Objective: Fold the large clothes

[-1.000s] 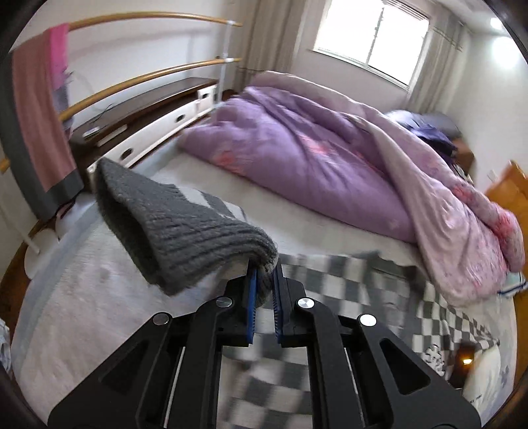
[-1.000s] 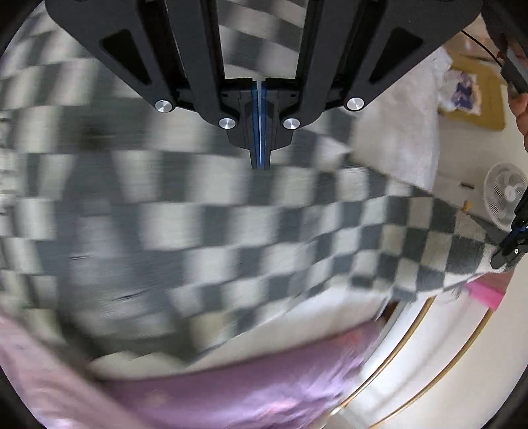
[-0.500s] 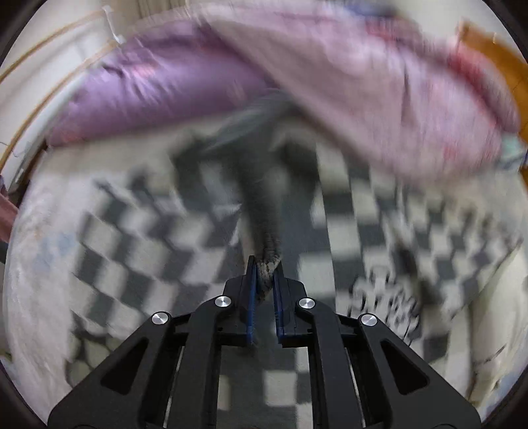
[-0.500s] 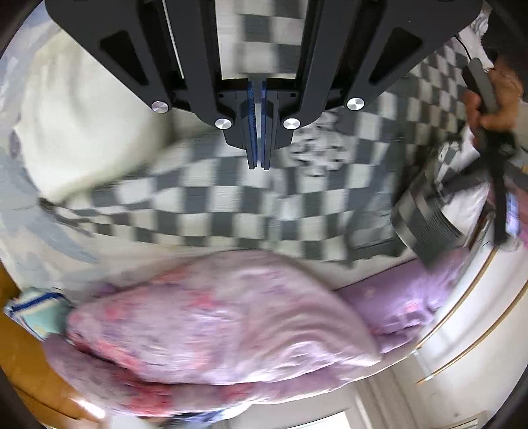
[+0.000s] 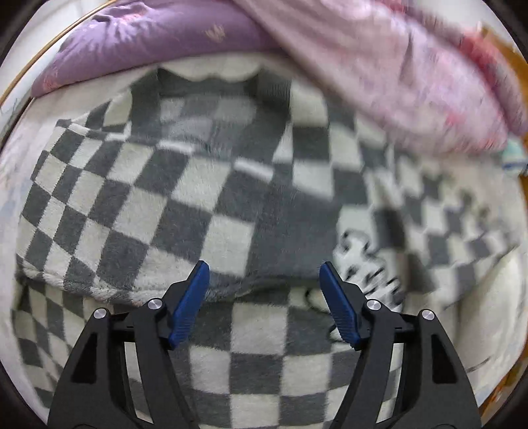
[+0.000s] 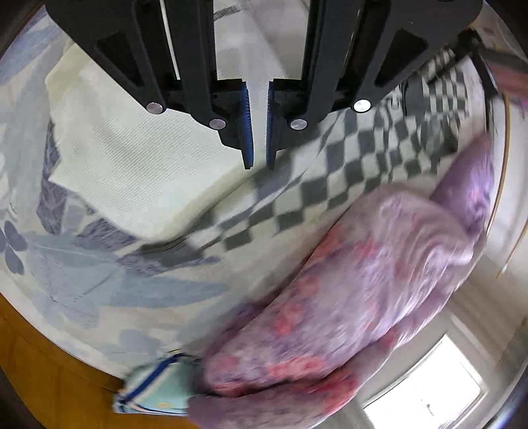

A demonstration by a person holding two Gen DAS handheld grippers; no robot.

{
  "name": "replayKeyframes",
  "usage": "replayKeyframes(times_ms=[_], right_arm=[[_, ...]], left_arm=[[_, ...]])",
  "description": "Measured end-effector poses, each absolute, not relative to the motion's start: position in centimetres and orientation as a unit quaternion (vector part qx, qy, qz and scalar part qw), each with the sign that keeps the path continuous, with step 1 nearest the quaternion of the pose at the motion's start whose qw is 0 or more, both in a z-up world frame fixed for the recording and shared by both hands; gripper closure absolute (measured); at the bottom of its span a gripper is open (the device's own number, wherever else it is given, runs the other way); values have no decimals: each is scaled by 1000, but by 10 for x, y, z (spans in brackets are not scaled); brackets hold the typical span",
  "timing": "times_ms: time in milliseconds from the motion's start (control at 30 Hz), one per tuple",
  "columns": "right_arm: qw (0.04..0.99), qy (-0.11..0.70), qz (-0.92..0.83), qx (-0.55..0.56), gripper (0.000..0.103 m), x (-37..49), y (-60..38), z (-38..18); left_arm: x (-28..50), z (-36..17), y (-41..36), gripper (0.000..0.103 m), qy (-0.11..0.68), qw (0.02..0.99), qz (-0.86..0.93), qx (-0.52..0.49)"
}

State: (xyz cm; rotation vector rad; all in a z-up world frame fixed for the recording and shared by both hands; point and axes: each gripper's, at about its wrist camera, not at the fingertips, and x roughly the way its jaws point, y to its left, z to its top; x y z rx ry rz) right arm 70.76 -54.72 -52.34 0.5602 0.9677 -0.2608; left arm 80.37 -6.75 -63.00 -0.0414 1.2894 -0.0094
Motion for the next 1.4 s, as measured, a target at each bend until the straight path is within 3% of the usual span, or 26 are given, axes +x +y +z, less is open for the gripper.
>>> replayKeyframes(times_ms=[133, 567, 633, 667, 700, 867, 1133, 1400], right_arm=[[818, 441, -165, 332, 58, 710, -596, -526], [731, 489, -142, 454, 56, 779, -619, -613], [731, 484, -145, 458, 61, 783, -619, -622], [742, 478, -141, 449, 84, 786, -619, -622], [752, 482, -145, 427, 89, 788, -617, -620], [826, 457, -136, 301, 91, 794, -576, -569], [911, 387, -38, 135, 91, 806, -402, -475], [915, 381, 111, 77, 91, 816, -169, -466]], left_arm=[[802, -653, -68, 33, 633, 773, -7, -41], [821, -663, -91, 31, 625, 780, -23, -28], [823, -662, -90, 31, 621, 782, -35, -36], [822, -660, -86, 31, 620, 782, -43, -44], [821, -656, -81, 31, 617, 783, -53, -56], [797, -629, -39, 30, 589, 802, -52, -85], [759, -606, 79, 30, 579, 811, 57, -63], [740, -586, 185, 30, 563, 812, 110, -104]])
